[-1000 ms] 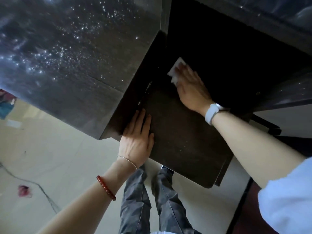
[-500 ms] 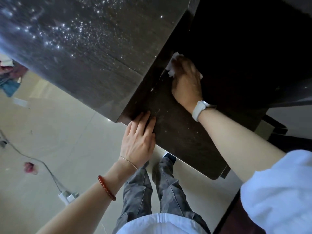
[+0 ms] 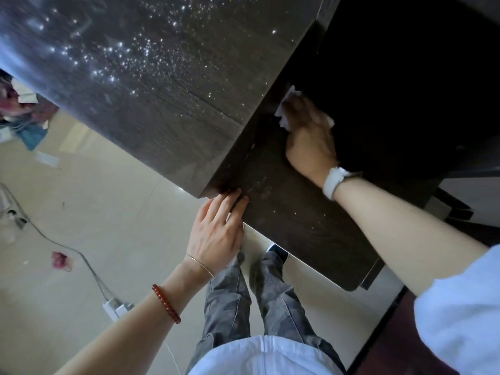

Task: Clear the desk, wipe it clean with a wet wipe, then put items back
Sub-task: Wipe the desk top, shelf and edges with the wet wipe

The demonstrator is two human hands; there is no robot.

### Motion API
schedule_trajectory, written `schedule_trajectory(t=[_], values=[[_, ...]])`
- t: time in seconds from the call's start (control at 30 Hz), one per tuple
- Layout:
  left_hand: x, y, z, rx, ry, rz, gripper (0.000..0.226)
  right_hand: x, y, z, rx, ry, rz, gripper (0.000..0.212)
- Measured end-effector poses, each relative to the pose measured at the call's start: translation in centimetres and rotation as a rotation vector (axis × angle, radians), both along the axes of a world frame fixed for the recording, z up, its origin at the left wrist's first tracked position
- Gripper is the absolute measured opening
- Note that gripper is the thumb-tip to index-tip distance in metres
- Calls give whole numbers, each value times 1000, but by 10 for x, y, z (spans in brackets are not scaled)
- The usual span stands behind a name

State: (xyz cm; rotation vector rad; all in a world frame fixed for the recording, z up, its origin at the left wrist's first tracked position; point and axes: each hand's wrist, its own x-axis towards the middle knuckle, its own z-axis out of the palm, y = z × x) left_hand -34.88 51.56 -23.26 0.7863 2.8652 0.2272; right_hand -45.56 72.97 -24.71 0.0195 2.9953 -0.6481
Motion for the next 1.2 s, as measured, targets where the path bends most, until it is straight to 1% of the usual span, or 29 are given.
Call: schedule_trajectory(t=[0.03, 0.07, 0.17, 0.2, 0.23, 0.3, 0.37, 0.43, 0.5, 0.57, 0.63, 0.67, 0.7, 0.73, 0.83, 0.87, 0.9, 0.93, 0.97, 1.03, 1.07, 1.13, 1.2], values=[[1, -1, 1, 19, 1, 23, 39, 9, -10, -2, -15, 23, 35, 55], [2, -4, 1, 39, 0, 55, 38, 23, -19, -3, -19, 32, 122, 54], [11, -14, 3, 41, -13, 119, 37, 55, -23, -1, 23, -26, 493, 53], [13, -17, 4, 16, -23, 126, 38, 51, -16, 1, 41, -27, 533, 54], [14, -20, 4, -14, -35, 132, 39, 41, -9, 3, 59, -15, 497, 52], [15, -22, 5, -66, -64, 142, 41, 18, 0, 8, 96, -36, 280, 50], [16, -20, 4, -94, -78, 150, 42, 0, 0, 14, 122, -51, 62, 58], [17, -17, 1, -103, -90, 157, 42, 2, -12, 17, 87, -42, -3, 58], [19, -17, 0, -95, -113, 175, 44, 26, -30, 13, 15, 18, 93, 54], [20, -19, -1, -67, -130, 188, 46, 62, -49, 8, -47, 30, 342, 48], [19, -21, -1, -45, -140, 186, 46, 88, -59, 10, -61, -4, 545, 52], [19, -21, -1, -42, -139, 185, 46, 87, -56, 10, -49, -12, 585, 54], [18, -22, 0, -44, -139, 179, 46, 80, -51, 9, -32, 12, 566, 55], [18, -22, 1, -47, -140, 170, 46, 70, -44, 7, -8, 25, 493, 55], [15, -23, 3, -32, -151, 158, 47, 38, -27, 0, -12, -34, 113, 54], [14, -23, 3, 0, -155, 163, 48, 39, -34, -1, -37, -38, 53, 52], [13, -25, 4, 39, -159, 182, 48, 47, -45, -3, -60, -16, 62, 50], [11, -27, 5, 73, -159, 224, 49, 62, -56, -5, -77, 13, 128, 50], [10, -29, 6, 101, -152, 280, 49, 82, -67, -6, -74, 33, 246, 51], [10, -33, 9, 127, -123, 371, 46, 129, -72, -4, 25, 10, 518, 51], [11, -33, 11, 124, -113, 378, 45, 147, -65, -2, 59, -6, 580, 50], [16, -30, 15, 111, -111, 337, 43, 167, -35, -1, 86, -45, 552, 49], [21, -19, 18, 98, -130, 267, 42, 182, 4, 2, 117, -81, 373, 51]])
